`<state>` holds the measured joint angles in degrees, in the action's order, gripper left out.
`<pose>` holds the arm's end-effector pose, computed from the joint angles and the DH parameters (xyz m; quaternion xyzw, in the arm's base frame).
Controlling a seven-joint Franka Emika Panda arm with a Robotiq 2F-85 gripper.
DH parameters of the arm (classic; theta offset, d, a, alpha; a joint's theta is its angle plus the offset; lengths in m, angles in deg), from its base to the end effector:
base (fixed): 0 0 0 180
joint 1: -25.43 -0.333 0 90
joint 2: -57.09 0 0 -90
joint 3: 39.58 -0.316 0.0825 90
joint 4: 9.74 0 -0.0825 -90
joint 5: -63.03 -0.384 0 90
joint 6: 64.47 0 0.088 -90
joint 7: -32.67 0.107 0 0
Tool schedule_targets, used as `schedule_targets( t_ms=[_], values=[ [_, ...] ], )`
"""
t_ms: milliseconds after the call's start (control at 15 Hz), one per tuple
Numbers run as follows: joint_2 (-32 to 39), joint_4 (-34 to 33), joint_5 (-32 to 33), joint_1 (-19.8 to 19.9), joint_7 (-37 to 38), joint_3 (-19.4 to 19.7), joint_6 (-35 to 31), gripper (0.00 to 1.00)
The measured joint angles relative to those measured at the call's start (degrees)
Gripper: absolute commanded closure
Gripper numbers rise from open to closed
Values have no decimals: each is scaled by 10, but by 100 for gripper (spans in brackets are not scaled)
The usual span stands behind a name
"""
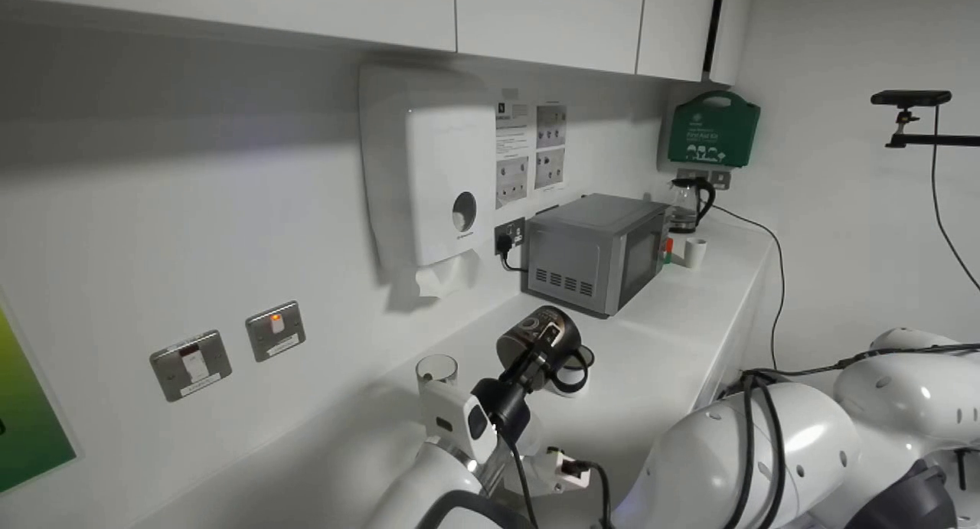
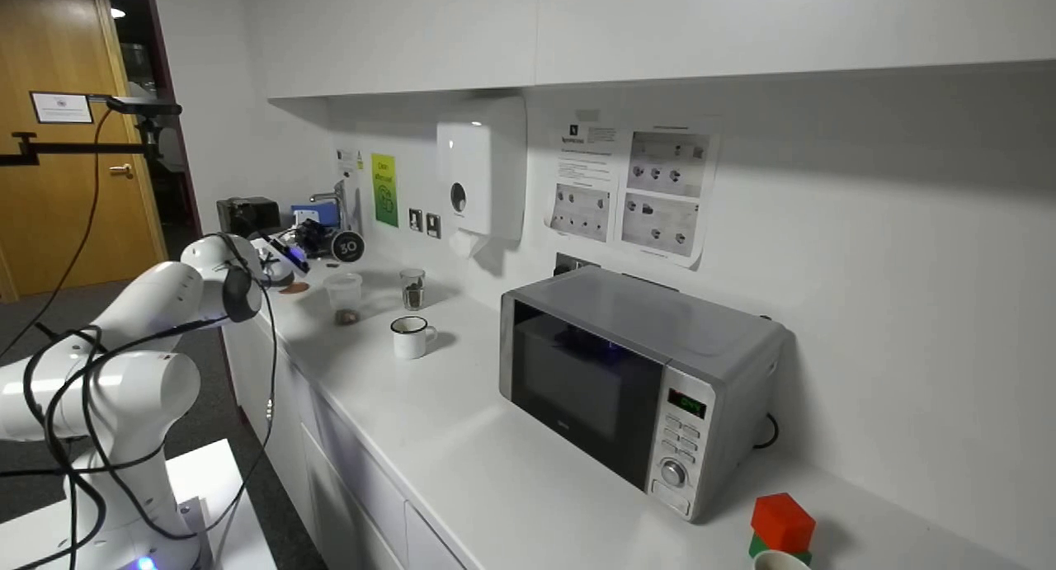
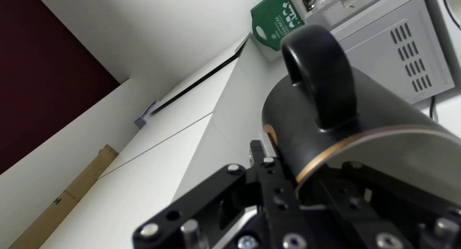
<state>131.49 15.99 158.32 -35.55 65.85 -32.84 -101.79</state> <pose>0.4645 0.5262 0.3862 0.5865 -0.1604 0.2875 0.7400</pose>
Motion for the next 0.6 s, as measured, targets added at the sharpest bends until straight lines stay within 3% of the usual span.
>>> schedule_targets(
  t_ms=[600],
  values=[
    [-1, -49, -126, 24, 67, 0, -49, 98]
  ],
)
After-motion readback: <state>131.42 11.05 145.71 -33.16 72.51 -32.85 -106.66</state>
